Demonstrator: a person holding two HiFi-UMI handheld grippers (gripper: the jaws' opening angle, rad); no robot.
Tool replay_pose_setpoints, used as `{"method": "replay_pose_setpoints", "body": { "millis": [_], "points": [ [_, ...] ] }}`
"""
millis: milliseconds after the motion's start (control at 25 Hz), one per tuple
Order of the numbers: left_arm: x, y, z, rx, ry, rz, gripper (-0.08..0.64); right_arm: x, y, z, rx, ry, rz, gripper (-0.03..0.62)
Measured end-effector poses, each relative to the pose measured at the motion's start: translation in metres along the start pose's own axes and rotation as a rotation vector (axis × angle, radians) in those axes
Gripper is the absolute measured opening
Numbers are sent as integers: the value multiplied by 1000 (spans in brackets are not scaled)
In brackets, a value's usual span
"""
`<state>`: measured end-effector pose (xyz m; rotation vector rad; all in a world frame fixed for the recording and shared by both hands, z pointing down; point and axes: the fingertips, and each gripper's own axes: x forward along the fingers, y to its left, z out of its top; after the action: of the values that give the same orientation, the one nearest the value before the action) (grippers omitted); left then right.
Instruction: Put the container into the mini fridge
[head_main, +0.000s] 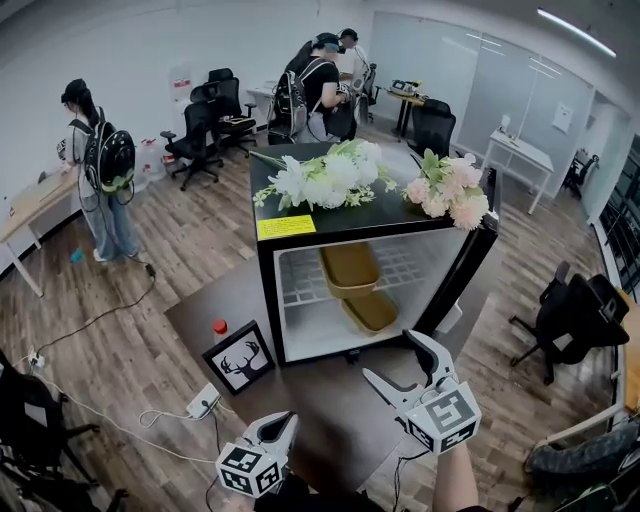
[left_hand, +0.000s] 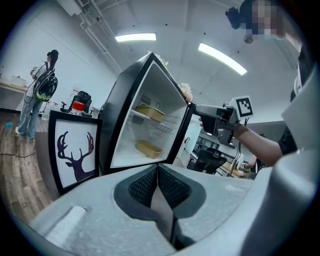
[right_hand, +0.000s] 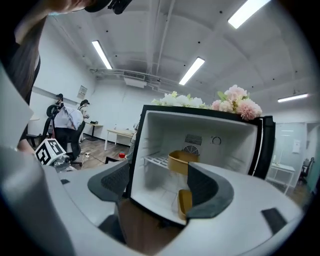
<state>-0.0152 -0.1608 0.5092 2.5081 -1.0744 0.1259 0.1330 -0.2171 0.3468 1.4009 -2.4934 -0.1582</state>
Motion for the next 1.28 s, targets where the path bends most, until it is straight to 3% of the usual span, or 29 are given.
{"method": "replay_pose_setpoints", "body": {
  "millis": [360,600,760,880,1080,1160,1280],
  "points": [
    [4,-36,-4,11,-10,-47,9,-38,31,-68,214,47,-53,367],
    [6,-57,-16,12,4,-73,9,-67,33,-106,403,35,-159,254],
    [9,-69,-24,14,16,-90,9,-81,44,-130,421,78,-190,204],
    [11,-78,-27,26,19,-97,9,-89,50,-143,445,89,-210,117],
    [9,-85,-33,19,16,-88,9,-97,56,-163,448,120,-251,58],
    [8,-86,-36,11,18,-81,9,-104,55,-168,439,113,-299,13],
    [8,-89,-38,6,14,-76,9,-116,45,-171,443,85,-397,8]
  ]
}}
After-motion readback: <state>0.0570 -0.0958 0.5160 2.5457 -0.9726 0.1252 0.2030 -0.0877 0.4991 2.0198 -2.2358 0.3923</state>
